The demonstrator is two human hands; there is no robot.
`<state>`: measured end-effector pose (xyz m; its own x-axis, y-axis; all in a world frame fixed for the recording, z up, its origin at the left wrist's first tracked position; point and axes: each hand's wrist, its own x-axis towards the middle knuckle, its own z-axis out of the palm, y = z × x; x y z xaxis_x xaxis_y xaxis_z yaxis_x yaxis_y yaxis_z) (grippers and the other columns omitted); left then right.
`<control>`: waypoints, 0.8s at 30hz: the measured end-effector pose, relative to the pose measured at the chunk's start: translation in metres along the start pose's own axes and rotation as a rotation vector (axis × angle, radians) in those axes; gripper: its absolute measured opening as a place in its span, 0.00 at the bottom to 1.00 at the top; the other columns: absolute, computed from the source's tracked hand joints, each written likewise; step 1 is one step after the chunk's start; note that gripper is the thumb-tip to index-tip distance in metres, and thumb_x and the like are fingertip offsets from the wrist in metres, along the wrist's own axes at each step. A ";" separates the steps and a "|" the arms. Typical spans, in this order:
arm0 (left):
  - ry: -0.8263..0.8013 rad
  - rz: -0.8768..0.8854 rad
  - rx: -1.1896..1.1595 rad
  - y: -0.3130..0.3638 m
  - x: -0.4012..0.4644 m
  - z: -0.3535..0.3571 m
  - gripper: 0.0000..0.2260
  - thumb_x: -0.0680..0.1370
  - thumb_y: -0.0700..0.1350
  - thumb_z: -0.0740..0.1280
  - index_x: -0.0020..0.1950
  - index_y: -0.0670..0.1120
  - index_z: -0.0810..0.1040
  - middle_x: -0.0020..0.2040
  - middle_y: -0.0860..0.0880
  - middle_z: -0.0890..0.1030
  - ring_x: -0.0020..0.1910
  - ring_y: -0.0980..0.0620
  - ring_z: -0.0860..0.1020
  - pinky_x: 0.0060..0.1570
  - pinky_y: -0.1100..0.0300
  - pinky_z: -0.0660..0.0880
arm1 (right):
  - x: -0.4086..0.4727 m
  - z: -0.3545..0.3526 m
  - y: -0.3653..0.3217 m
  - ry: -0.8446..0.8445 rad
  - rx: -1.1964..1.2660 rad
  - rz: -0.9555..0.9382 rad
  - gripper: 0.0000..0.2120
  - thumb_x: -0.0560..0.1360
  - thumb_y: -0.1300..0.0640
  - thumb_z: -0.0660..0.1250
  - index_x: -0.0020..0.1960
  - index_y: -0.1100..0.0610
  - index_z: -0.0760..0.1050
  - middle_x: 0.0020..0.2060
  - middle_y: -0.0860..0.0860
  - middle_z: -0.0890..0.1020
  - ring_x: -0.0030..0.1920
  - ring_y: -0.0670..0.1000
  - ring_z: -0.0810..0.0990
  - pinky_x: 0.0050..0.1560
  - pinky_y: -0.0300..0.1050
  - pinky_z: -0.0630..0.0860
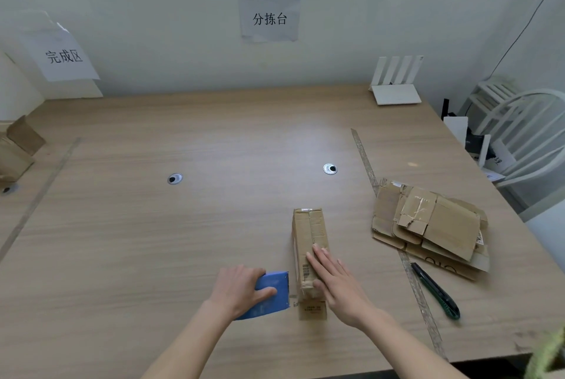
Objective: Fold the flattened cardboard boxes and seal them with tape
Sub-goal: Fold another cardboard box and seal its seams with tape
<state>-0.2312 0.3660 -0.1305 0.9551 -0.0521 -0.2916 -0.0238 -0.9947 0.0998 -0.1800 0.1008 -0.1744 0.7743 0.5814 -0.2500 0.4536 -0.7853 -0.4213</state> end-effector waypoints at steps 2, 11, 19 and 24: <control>0.003 -0.022 0.031 0.013 0.005 0.005 0.23 0.72 0.67 0.56 0.45 0.47 0.74 0.37 0.48 0.78 0.38 0.46 0.75 0.31 0.53 0.61 | 0.001 0.002 -0.001 -0.001 0.012 -0.001 0.28 0.87 0.47 0.49 0.82 0.41 0.40 0.78 0.36 0.35 0.78 0.38 0.33 0.77 0.39 0.36; 0.090 -0.126 0.134 0.018 0.009 0.016 0.16 0.78 0.63 0.59 0.45 0.51 0.73 0.41 0.51 0.79 0.42 0.48 0.80 0.34 0.57 0.65 | 0.000 -0.001 0.000 -0.026 0.047 0.006 0.28 0.86 0.45 0.48 0.81 0.41 0.39 0.79 0.36 0.34 0.77 0.38 0.31 0.81 0.46 0.41; 0.192 -0.130 -0.005 -0.012 0.004 0.056 0.24 0.56 0.59 0.82 0.47 0.53 0.80 0.21 0.52 0.69 0.19 0.51 0.70 0.25 0.65 0.44 | 0.000 0.012 -0.026 0.212 0.064 0.203 0.36 0.75 0.29 0.58 0.79 0.36 0.53 0.79 0.32 0.46 0.79 0.37 0.44 0.80 0.52 0.49; 0.172 -0.143 -0.077 -0.018 -0.008 0.090 0.34 0.55 0.57 0.84 0.53 0.53 0.71 0.22 0.53 0.69 0.19 0.50 0.70 0.26 0.65 0.45 | 0.017 0.038 -0.047 0.416 0.099 0.276 0.32 0.66 0.43 0.70 0.69 0.48 0.70 0.74 0.44 0.69 0.75 0.49 0.66 0.66 0.55 0.75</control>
<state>-0.2649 0.3759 -0.2154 0.9836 0.1113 -0.1420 0.1317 -0.9809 0.1434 -0.2049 0.1557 -0.1922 0.9786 0.2056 -0.0038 0.1793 -0.8621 -0.4740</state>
